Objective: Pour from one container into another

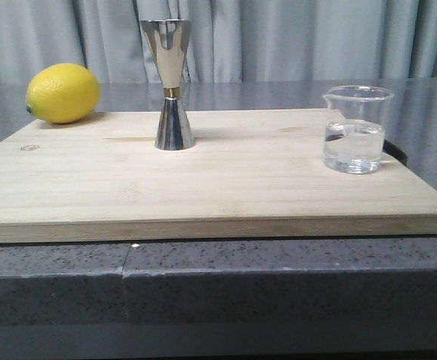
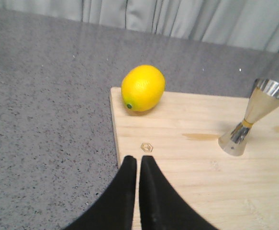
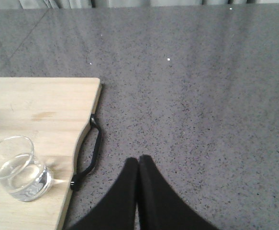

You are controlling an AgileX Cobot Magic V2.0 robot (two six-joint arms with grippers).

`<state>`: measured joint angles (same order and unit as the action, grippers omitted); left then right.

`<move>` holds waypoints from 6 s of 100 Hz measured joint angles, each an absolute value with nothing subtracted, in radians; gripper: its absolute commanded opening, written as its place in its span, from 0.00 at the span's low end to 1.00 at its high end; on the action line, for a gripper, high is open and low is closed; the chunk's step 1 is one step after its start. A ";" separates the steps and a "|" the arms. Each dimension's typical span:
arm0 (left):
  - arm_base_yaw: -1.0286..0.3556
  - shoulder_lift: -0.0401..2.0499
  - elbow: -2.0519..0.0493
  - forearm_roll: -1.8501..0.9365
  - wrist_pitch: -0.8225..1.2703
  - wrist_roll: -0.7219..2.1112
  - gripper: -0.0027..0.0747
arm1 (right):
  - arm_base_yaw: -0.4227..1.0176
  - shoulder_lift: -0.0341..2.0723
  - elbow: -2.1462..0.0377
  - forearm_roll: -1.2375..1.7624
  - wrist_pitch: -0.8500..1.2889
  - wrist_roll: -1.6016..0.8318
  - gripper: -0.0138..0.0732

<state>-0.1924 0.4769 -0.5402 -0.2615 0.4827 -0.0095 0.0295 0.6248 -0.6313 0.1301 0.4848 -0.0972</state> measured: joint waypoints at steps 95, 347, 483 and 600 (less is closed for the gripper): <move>-0.670 1.174 -0.569 -0.224 -0.164 0.138 0.71 | 0.276 0.855 -0.358 0.200 0.055 -0.111 0.72; -0.725 1.581 -0.723 -0.063 -0.675 -0.034 0.01 | 0.432 0.862 -0.308 0.169 -0.117 -0.112 0.72; -0.786 1.512 -0.723 -0.061 -0.626 -0.034 0.01 | 0.509 1.398 -0.302 0.121 -0.844 -0.112 0.68; -0.828 1.489 -0.723 -0.061 -0.536 -0.061 0.01 | 0.510 1.322 -0.581 -0.017 -0.702 -0.194 0.44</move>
